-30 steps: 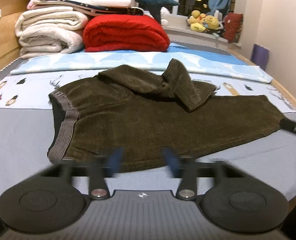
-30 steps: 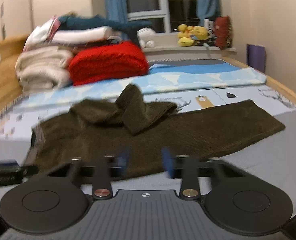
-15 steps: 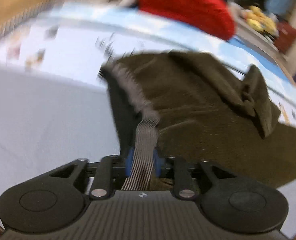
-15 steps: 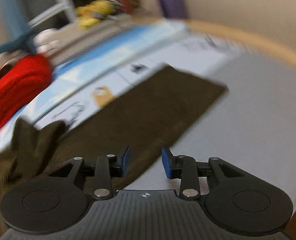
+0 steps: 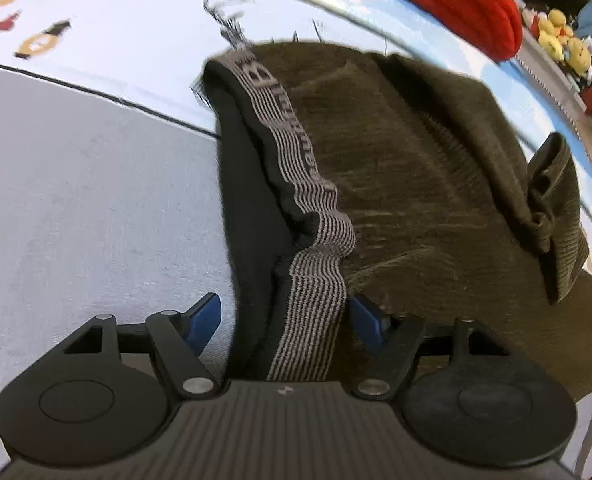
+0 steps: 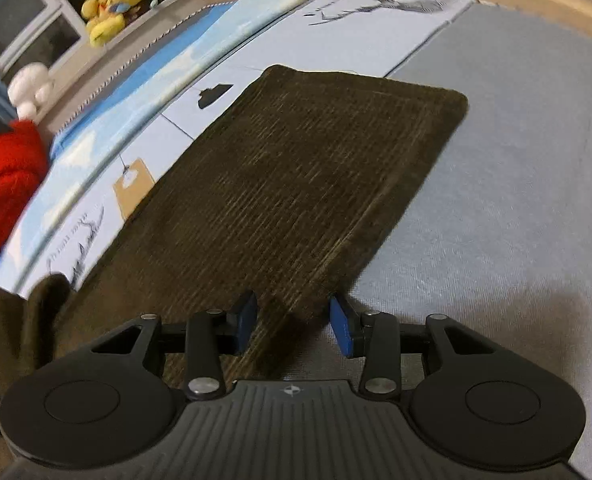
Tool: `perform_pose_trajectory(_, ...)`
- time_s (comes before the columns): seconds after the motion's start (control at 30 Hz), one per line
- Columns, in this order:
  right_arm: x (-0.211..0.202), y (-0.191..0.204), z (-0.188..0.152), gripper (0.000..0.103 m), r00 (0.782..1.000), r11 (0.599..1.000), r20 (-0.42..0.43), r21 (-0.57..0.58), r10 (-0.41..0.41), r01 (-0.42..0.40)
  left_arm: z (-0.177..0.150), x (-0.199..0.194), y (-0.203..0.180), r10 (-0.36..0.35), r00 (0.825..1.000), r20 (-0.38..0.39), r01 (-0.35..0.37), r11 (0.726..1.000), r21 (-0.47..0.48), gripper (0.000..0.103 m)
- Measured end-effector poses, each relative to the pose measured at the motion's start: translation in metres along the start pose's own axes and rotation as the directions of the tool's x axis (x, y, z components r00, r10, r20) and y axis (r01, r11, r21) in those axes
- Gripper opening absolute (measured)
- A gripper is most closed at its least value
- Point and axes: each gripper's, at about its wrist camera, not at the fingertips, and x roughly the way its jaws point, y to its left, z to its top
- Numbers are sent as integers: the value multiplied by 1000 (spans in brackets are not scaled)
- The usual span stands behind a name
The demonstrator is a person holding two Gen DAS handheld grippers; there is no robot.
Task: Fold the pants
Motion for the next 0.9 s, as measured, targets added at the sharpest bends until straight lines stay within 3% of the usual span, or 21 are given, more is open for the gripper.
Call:
perform_pose_trajectory(0.03,4,1,2,22,1000,1000,3,-22,-20,20,0,2,-4,1,1000,2,-1,1000,18,66)
perform_pose_trajectory(0.17,-2,0,5,12,999,999,14,-36,-32,33,-4,2,-23,29,999,36,-34,989,146,40)
perform_pose_trajectory(0.2,-7,0,6,12,999,999,23,-39,-29,30,-5,-2,-25,33,999,42,-40,986,163,27)
perform_pose_trajectory(0.23,-15,0,7,11,999,999,36,-42,-20,21,-5,-8,-25,32,998,52,-40,986,160,22)
perform_pose_trajectory(0.33,-39,1,8,11,999,998,50,-69,5,-2,-7,-30,-22,0,995,96,-13,990,143,18)
perform_pose_trajectory(0.47,-71,-3,5,10,1000,992,31,-127,5,-1,-20,-66,-20,-47,987,154,16,981,195,17)
perform_pose_trajectory(0.53,-86,-11,0,10,1000,989,-2,-147,-6,6,-28,-81,-11,-52,985,164,20,981,192,17)
perform_pose_trajectory(0.6,-91,-22,-12,10,995,988,-98,-154,-13,-2,-34,-93,3,-25,985,171,-3,986,164,16)
perform_pose_trajectory(0.67,-85,-39,-33,10,952,988,-305,-145,0,-47,-39,-106,24,33,981,189,-57,991,120,16)
perform_pose_trajectory(0.77,-85,-59,-60,14,850,979,-523,-134,60,-152,-42,-108,51,130,979,154,-141,988,62,17)
perform_pose_trajectory(0.8,-88,-61,-62,16,842,975,-535,-140,74,-174,-43,-105,57,141,982,123,-148,988,43,19)
perform_pose_trajectory(0.83,-93,-65,-60,20,847,971,-524,-145,88,-191,-44,-101,61,142,986,87,-145,989,32,22)
perform_pose_trajectory(0.87,-99,-70,-55,20,861,970,-499,-146,97,-194,-44,-99,63,155,986,63,-158,987,33,25)
perform_pose_trajectory(0.9,-104,-78,-48,20,881,975,-463,-136,94,-175,-44,-98,62,173,983,53,-176,983,47,35)
